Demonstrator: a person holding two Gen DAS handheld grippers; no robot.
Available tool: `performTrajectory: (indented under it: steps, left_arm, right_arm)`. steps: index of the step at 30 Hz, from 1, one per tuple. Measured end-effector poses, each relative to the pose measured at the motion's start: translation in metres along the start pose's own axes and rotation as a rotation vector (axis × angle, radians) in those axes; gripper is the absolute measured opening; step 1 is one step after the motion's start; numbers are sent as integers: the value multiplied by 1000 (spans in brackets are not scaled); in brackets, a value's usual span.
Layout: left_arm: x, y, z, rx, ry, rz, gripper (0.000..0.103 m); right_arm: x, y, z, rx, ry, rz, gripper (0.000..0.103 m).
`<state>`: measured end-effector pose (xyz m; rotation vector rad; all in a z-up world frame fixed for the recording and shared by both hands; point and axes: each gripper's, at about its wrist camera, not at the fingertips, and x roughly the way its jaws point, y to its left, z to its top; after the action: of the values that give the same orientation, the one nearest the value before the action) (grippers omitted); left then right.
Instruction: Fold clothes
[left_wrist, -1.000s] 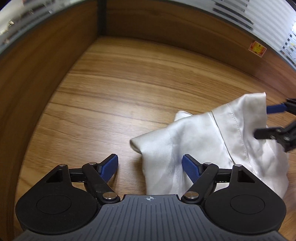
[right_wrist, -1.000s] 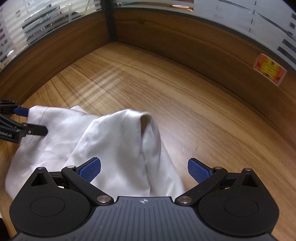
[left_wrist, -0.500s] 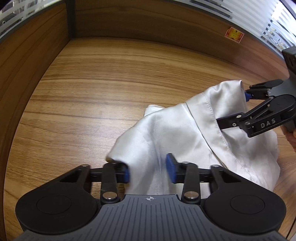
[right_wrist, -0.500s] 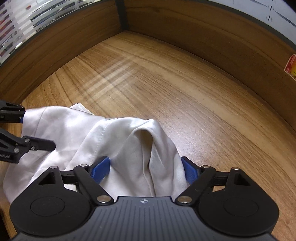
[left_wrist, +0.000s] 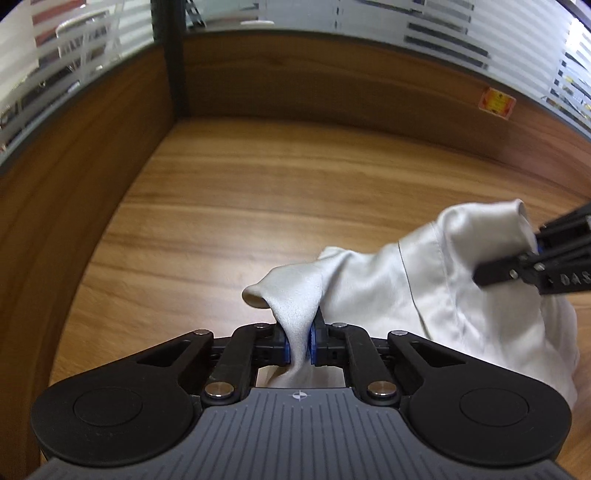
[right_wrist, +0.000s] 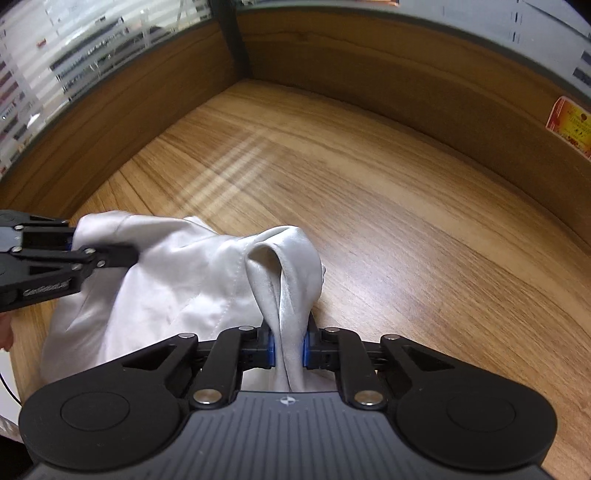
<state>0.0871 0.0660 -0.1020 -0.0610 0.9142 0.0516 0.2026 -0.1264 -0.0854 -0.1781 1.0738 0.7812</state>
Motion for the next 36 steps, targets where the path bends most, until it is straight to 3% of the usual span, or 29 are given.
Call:
performTrajectory:
  steps: [14, 29, 36]
  left_arm:
    - [-11, 14, 52, 92, -133, 60, 8]
    - [24, 56, 144, 57, -205, 165, 8]
    - [59, 81, 190, 32, -191, 204, 9]
  right_arm:
    - [-15, 25, 38, 28, -123, -28, 8]
    - [17, 11, 150, 24, -247, -49, 8]
    - [48, -3, 188, 87, -236, -33, 8]
